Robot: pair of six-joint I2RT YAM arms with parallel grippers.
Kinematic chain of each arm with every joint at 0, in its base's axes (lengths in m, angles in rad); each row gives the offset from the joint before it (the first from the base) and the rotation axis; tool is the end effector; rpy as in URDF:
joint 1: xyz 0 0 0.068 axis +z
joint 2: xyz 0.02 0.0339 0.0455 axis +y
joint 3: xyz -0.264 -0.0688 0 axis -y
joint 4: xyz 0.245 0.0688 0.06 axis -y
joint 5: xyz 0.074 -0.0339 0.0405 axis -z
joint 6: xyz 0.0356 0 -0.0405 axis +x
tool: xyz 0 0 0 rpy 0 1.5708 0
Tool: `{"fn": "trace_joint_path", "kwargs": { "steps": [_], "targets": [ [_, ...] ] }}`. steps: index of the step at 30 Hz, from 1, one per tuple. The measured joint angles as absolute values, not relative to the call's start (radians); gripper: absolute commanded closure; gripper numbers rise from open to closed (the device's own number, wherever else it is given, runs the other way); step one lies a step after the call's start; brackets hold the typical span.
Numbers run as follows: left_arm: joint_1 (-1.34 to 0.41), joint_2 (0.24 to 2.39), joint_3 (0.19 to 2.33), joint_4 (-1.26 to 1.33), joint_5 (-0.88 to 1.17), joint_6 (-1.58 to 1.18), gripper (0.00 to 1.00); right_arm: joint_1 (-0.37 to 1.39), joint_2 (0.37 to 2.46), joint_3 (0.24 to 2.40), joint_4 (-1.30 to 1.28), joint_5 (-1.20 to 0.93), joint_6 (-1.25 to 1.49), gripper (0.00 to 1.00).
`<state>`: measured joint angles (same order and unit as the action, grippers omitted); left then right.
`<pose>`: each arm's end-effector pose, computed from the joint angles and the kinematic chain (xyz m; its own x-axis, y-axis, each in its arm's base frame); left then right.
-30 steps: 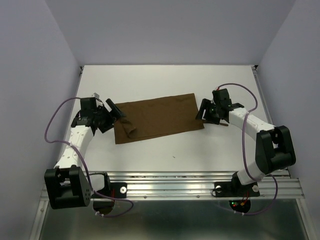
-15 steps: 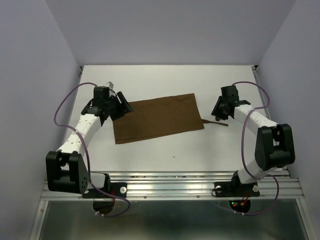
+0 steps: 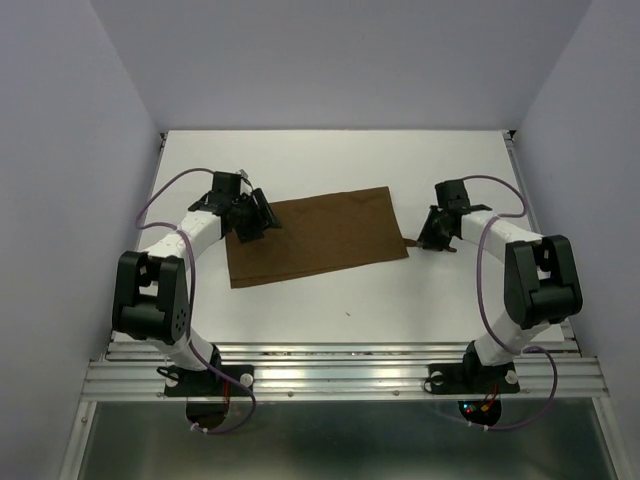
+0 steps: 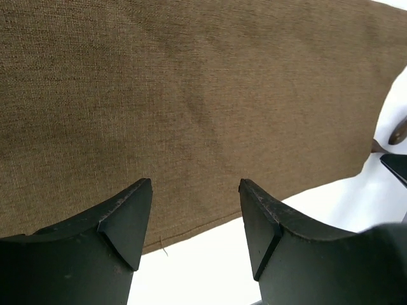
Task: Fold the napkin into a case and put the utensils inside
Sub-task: Move the fork to the center of the board.
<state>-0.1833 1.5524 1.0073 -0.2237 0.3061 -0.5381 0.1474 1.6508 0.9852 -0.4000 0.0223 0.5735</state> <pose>0.3258 -0.0713 0.2267 -0.7852 -0.3514 -0.5098 -0.0183 0.8361 -0.5483 0.3205 0.0468 0.1767 -0.8010 0.4295 -0.4171 0.3553 0.9018 0.2462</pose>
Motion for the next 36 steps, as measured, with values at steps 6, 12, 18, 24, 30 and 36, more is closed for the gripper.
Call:
{"fn": "trace_joint_path", "kwargs": {
  "steps": [6, 12, 18, 24, 30, 36],
  "targets": [
    [-0.183, 1.615, 0.991, -0.2, 0.31, -0.54, 0.32, 0.147, 1.663, 0.966, -0.397, -0.009, 0.58, 0.68],
    [-0.183, 1.674, 0.988, -0.187, 0.308, -0.538, 0.32, 0.147, 1.711, 0.995, -0.373, -0.02, 0.583, 0.68],
    [-0.183, 1.701, 0.988, -0.176, 0.302, -0.531, 0.33, 0.144, 1.738, 1.021, -0.353, -0.006, 0.608, 0.68],
    [-0.183, 1.708, 0.988, -0.176, 0.298, -0.519, 0.33, 0.104, 1.792, 1.07, -0.295, 0.013, 0.694, 0.68],
    [-0.183, 1.708, 0.988, -0.176, 0.296, -0.509, 0.33, 0.044, 1.852, 1.125, -0.241, 0.029, 0.765, 0.68],
    [-0.183, 1.708, 0.988, -0.182, 0.297, -0.497, 0.32, 0.007, 1.858, 1.129, -0.223, 0.049, 0.79, 0.62]
  ]
}}
